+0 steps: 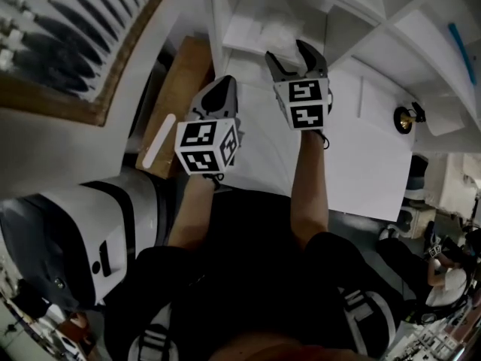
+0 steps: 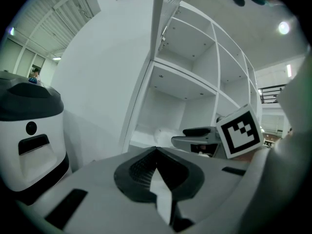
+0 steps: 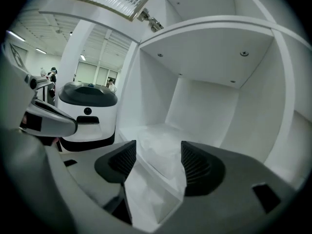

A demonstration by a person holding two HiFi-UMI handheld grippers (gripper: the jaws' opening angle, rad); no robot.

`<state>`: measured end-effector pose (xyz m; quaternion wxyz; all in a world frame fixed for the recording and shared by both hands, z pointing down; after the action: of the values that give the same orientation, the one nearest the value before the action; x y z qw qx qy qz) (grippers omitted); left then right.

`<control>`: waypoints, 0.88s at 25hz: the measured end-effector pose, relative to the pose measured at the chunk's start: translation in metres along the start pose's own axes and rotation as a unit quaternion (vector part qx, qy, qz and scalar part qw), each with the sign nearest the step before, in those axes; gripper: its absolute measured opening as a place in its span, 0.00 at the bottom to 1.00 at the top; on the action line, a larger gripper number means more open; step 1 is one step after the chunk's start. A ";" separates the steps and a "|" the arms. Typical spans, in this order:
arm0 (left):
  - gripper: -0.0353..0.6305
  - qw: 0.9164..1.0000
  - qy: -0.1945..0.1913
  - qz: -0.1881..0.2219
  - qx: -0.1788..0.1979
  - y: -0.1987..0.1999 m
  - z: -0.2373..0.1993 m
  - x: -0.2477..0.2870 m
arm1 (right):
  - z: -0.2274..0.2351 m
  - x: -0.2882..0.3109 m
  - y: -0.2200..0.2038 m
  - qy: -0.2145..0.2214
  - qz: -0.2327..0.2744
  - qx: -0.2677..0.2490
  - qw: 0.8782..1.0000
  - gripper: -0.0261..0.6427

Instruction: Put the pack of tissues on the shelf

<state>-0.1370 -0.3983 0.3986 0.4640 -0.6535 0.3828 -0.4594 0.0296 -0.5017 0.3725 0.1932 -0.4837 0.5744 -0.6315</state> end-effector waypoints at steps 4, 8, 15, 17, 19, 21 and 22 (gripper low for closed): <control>0.07 1.000 0.002 -0.007 0.002 -0.003 -0.002 0.002 | 0.000 0.011 -0.005 -0.014 -0.001 -0.002 1.000 0.46; 0.07 1.000 0.003 -0.007 0.006 -0.001 -0.003 0.002 | 0.000 0.013 -0.009 -0.040 -0.003 -0.004 0.999 0.31; 0.07 1.000 0.001 -0.007 0.014 0.002 -0.003 -0.003 | -0.006 0.009 -0.010 -0.040 -0.007 -0.006 0.999 0.20; 0.07 1.000 0.001 -0.005 0.017 0.003 -0.002 -0.005 | -0.006 0.005 -0.010 -0.041 -0.004 0.006 0.999 0.16; 0.07 1.000 0.001 -0.002 0.020 0.004 -0.001 -0.008 | -0.005 -0.002 -0.009 -0.039 0.006 0.026 0.999 0.15; 0.07 1.000 -0.001 0.003 0.024 0.007 0.002 -0.013 | -0.004 -0.012 -0.006 -0.027 0.030 0.057 0.998 0.14; 0.07 1.000 -0.003 0.005 0.026 0.008 0.003 -0.015 | -0.003 -0.019 -0.004 -0.018 0.044 0.076 0.996 0.14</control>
<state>-0.1388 -0.3859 0.3867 0.4847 -0.6405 0.3725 -0.4649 0.0371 -0.4841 0.3697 0.2672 -0.4533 0.5419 -0.6554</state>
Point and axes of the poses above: the fingertips, and each gripper's own axes: x forward along the fingers, z to its right, y out of its top, the point moved 10 cm from there along -x, backward along the fingers, and after that the axes turned 10 degrees about x, right-handed, at the moved point
